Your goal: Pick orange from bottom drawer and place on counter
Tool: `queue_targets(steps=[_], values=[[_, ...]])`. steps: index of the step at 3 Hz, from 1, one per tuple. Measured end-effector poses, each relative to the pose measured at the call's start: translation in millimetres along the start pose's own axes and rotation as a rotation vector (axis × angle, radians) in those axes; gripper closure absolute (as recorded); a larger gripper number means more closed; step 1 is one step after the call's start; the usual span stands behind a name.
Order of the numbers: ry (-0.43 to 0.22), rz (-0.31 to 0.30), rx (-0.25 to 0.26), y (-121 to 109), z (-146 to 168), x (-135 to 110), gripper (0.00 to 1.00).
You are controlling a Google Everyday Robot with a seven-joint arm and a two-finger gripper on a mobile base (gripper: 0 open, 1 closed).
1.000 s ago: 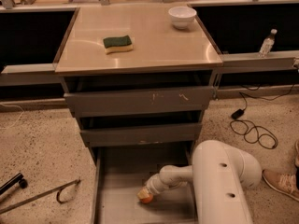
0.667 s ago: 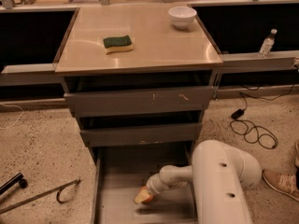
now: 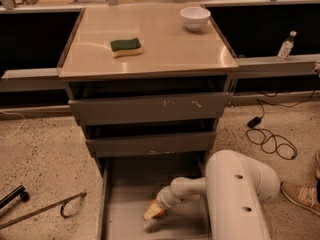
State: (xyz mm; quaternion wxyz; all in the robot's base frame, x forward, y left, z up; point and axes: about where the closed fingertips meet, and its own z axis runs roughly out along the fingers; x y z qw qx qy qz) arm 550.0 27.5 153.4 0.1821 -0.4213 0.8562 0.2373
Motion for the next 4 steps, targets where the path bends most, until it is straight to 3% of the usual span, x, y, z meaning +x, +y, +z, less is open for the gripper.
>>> queue_targets(steps=[3, 4], values=[[0.078, 0.022, 0.088, 4, 31, 30, 0.00], [0.077, 0.021, 0.090, 3, 31, 29, 0.19]])
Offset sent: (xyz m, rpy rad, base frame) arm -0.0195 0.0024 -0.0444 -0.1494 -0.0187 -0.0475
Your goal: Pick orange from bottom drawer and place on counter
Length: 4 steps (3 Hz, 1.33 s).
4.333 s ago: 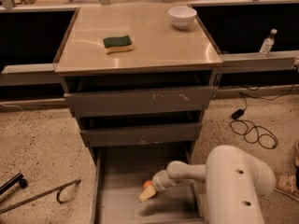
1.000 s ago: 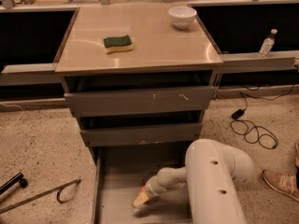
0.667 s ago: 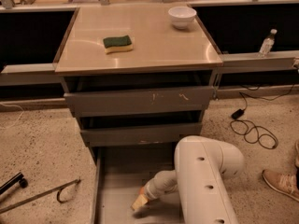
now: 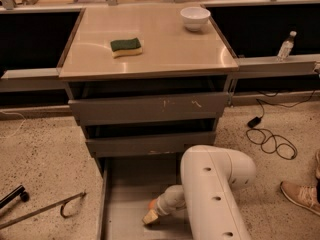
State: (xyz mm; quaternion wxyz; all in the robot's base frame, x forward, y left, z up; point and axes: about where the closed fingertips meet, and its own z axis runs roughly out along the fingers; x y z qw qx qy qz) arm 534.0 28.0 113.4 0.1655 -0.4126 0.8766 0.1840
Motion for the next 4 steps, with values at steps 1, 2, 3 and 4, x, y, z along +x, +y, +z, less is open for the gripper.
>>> queue_targets(steps=[1, 2, 3, 4], values=[[0.000, 0.000, 0.000, 0, 0, 0, 0.41], [-0.002, 0.004, -0.019, -1, -6, -1, 0.66], [-0.111, -0.037, -0.034, -31, -39, -44, 0.89], [-0.310, -0.058, -0.020, -87, -121, -107, 1.00]])
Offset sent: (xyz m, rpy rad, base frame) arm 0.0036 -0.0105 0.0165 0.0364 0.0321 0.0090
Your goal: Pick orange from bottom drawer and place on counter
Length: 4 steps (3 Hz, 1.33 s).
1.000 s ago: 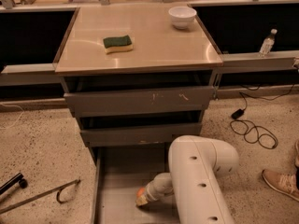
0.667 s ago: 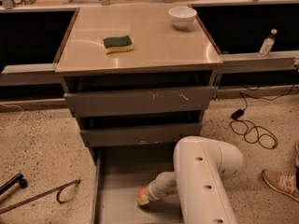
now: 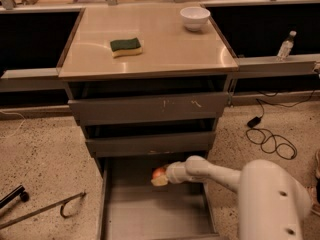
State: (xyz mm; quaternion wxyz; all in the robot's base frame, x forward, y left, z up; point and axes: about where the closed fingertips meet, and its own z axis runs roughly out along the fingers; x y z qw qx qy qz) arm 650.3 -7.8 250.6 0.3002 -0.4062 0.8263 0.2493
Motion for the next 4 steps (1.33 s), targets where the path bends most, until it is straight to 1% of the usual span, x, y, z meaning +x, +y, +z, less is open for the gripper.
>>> queue_targets(steps=[1, 2, 3, 4], values=[[-0.168, -0.017, -0.008, -37, -82, -55, 1.00], [-0.152, -0.028, -0.077, -21, -83, -48, 1.00], [-0.152, -0.028, -0.078, -21, -83, -48, 1.00], [-0.154, -0.052, -0.097, -12, -77, -47, 1.00]])
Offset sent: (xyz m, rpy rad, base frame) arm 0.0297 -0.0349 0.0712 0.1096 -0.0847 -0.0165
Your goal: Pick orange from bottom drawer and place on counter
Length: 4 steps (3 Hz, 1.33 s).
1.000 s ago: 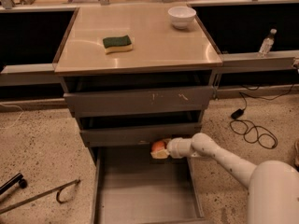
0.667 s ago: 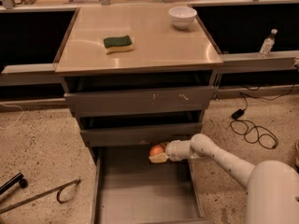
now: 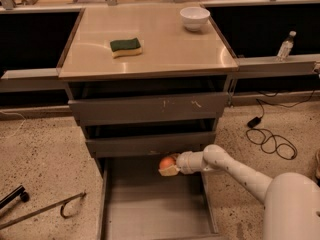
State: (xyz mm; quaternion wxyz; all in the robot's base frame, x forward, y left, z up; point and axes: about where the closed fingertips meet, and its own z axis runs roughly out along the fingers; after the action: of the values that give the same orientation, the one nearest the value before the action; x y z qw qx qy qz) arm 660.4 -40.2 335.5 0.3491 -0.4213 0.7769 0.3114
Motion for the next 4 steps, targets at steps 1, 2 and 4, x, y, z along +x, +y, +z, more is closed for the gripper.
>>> queue_targets(steps=[1, 2, 4], values=[[-0.043, -0.038, -0.013, 19, -27, -30, 1.00], [-0.124, -0.100, -0.056, 37, -81, -101, 1.00], [-0.247, -0.256, -0.231, 68, -163, -246, 1.00]])
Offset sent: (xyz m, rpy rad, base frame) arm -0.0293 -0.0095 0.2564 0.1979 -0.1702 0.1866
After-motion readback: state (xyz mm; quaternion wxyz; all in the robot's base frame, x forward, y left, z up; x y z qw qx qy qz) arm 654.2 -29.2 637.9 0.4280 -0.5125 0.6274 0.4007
